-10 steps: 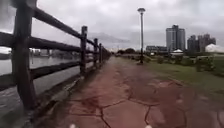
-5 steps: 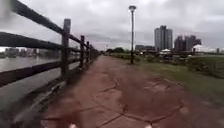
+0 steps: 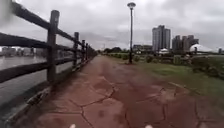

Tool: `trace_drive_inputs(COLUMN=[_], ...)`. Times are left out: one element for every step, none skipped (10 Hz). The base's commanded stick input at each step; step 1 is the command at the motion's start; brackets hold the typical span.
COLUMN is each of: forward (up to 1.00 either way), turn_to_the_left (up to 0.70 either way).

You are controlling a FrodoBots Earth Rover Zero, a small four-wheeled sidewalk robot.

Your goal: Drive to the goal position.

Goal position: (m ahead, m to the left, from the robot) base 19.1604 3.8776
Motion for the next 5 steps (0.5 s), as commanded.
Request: trace_drive_inputs(forward=[0.85,0.85,0.85,0.85,0.85], turn_to_the_left=[0.01,0.01,0.01,0.01,0.01])
